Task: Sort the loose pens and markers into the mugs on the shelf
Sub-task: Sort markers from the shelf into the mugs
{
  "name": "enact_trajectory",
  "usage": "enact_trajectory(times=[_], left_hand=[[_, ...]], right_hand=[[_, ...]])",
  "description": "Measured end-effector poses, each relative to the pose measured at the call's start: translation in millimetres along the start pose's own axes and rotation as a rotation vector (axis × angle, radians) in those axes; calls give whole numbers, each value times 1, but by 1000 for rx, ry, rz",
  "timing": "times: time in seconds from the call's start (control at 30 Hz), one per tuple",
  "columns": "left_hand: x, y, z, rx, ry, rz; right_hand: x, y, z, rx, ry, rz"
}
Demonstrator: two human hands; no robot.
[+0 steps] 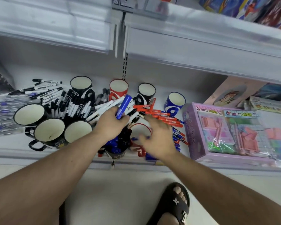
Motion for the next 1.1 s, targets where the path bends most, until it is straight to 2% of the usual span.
enact_trajectory(times=[0.07, 0.1, 0.17, 0.3, 0.37, 0.67, 0.87, 1.1], left_hand=[[-10, 12, -2, 52, -3, 15], [-13, 17, -3, 64, -9, 24], [-16, 25, -6, 74, -17, 24], [-16, 35, -14, 83, -36, 24], [-11, 35, -20, 77, -56, 47], [11, 36, -38, 38, -138, 133], [14, 41, -42, 42, -151, 146], [10, 37, -38, 42, -140, 177]], right_hand=[[-60, -18, -16, -16, 385, -280], [-88, -24, -21, -17, 531, -326], [-137, -24, -28, 51, 595, -147], [-174, 21, -21, 386, 481, 202], [-175, 40, -23, 476, 402, 300], [-174, 70, -54, 541, 319, 411], [-183, 63, -63, 430, 358, 376], [-152, 90, -59, 530, 82, 374]])
Point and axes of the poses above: each hand's wrist, its own z-axis away from the middle knuckle, its own y-axis out of the palm, x = y × z, the point moved 6 cm from there along -z, towards the middle knuckle, and after that the axes turned 6 degrees about x, right-handed, at the moved point
